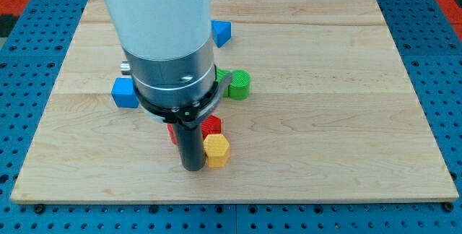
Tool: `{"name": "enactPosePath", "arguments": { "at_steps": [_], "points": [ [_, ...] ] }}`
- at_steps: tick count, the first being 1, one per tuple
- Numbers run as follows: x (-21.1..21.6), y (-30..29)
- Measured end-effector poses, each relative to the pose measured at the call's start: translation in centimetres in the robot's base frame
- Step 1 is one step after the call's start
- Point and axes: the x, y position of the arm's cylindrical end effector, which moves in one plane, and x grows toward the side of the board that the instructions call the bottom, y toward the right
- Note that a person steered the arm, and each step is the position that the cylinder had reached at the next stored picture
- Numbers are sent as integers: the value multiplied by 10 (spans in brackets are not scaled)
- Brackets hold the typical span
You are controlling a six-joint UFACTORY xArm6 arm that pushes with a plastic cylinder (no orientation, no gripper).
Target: Push yellow hexagon up and a bit right
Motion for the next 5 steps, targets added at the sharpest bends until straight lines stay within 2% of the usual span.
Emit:
{"name": "enactPosePath", "arguments": {
  "at_steps": [5],
  "points": [
    [-18, 37]
  ]
}}
